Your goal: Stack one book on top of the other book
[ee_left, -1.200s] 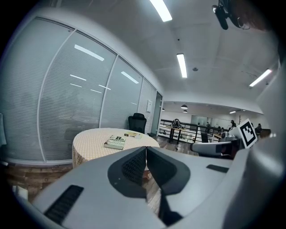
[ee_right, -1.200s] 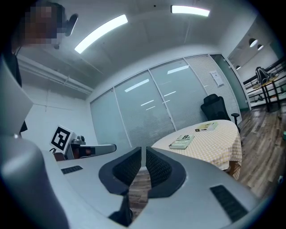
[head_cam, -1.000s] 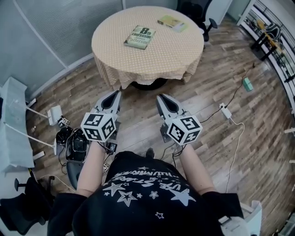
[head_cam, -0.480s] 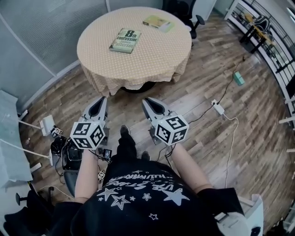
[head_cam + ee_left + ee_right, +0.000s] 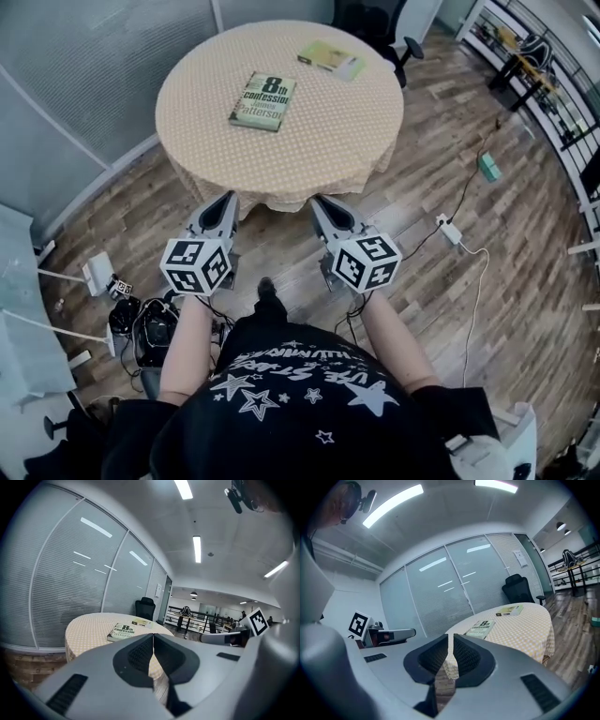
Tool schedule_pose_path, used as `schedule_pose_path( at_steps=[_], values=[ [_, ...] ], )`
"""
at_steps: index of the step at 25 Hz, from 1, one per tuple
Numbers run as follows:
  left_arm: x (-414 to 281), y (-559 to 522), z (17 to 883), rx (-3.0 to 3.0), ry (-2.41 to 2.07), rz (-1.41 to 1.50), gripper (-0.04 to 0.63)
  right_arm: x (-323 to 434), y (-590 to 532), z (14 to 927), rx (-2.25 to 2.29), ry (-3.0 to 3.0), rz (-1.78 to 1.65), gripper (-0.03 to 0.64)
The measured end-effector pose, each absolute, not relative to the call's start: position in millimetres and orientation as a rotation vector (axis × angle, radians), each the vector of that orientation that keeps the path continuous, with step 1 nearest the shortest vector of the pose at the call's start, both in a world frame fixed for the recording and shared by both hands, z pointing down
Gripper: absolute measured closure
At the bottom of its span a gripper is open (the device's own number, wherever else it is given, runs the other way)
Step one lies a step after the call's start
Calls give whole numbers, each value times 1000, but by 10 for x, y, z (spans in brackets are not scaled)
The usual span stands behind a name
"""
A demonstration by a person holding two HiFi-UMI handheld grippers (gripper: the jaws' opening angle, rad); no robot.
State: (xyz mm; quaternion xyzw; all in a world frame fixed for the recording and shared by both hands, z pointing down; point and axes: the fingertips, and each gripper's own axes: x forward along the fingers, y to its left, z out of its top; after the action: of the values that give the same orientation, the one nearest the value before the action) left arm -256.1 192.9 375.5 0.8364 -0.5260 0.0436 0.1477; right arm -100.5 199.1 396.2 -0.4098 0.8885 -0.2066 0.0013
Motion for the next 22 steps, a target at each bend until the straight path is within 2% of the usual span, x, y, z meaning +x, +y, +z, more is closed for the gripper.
schedule_pose_path(
  at_steps=[22],
  values=[
    [-3340,210,4029,2432,-1360,173,584,-1728,384,4206,-1476,2708,-749,569]
  ],
)
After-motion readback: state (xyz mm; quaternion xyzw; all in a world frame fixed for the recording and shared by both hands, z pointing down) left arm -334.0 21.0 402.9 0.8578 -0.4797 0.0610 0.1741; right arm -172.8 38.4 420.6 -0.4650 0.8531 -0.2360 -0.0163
